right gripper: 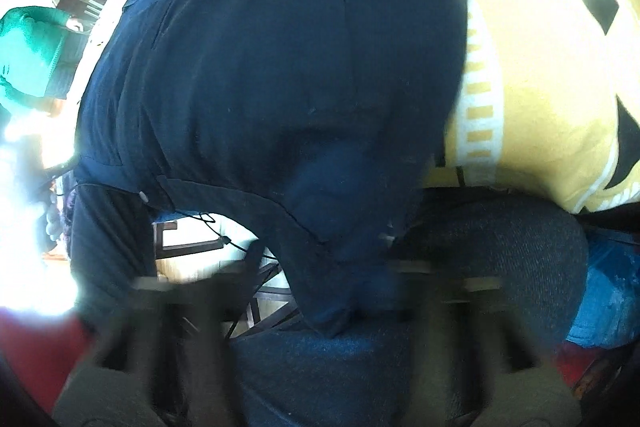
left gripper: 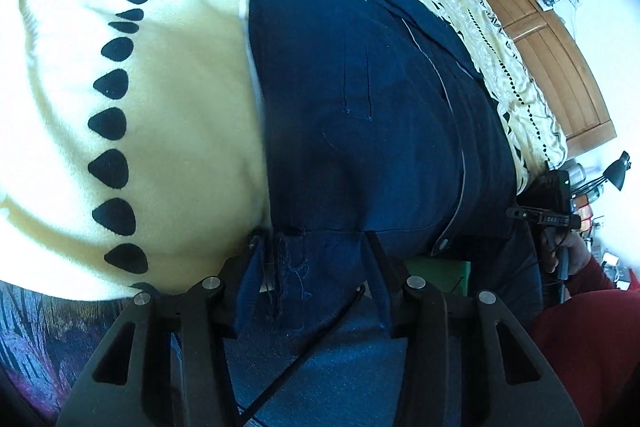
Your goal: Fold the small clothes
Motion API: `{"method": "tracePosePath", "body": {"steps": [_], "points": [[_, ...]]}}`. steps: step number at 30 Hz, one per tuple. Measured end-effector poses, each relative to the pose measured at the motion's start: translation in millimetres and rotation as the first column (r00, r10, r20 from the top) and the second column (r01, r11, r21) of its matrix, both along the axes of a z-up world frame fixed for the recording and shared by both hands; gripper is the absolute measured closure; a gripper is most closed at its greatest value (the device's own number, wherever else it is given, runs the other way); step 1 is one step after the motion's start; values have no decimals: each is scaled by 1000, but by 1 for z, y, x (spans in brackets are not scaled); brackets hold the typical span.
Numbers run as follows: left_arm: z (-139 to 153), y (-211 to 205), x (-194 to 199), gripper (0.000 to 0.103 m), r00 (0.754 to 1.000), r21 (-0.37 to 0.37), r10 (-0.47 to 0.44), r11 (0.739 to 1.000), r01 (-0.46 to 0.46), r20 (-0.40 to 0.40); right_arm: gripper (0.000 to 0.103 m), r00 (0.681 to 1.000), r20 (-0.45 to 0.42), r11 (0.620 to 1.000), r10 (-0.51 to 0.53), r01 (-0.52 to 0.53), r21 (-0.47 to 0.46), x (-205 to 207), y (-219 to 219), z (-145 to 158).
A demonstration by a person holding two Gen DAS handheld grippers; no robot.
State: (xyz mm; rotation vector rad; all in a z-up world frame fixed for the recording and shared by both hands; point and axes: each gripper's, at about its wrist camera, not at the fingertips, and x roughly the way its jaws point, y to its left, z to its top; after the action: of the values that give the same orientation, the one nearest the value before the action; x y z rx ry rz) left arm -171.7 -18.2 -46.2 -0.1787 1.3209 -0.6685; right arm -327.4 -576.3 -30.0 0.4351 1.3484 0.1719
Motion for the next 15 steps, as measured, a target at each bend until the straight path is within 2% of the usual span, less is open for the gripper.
{"method": "tracePosePath", "body": {"steps": [2,4,5,6,7,9,12,15], "points": [[3,-4,0,89,1000,20,8,1000,-8,31,96,997,79,999,8,-10,34,-4,2,21],[19,-9,-4,91,998,-46,25,999,-22,57,96,988,157,997,6,-18,76,-7,3,51],[28,-11,-4,91,997,-75,39,997,-34,68,96,976,216,993,-12,-13,118,-10,-1,76],[41,-11,-3,91,995,-126,62,991,-51,82,96,967,252,989,-29,-9,147,-10,-6,91],[58,-10,0,91,991,-200,91,977,-69,101,96,955,292,984,-54,1,181,-9,-12,110],[84,-10,11,91,982,-288,131,954,-87,138,96,926,362,973,-105,20,231,-2,-29,141],[118,-12,43,91,966,-393,182,914,-97,185,96,882,433,953,-186,53,300,26,-60,173],[144,-20,92,91,949,-447,227,888,-109,219,96,850,461,935,-253,93,342,68,-94,187]]}}
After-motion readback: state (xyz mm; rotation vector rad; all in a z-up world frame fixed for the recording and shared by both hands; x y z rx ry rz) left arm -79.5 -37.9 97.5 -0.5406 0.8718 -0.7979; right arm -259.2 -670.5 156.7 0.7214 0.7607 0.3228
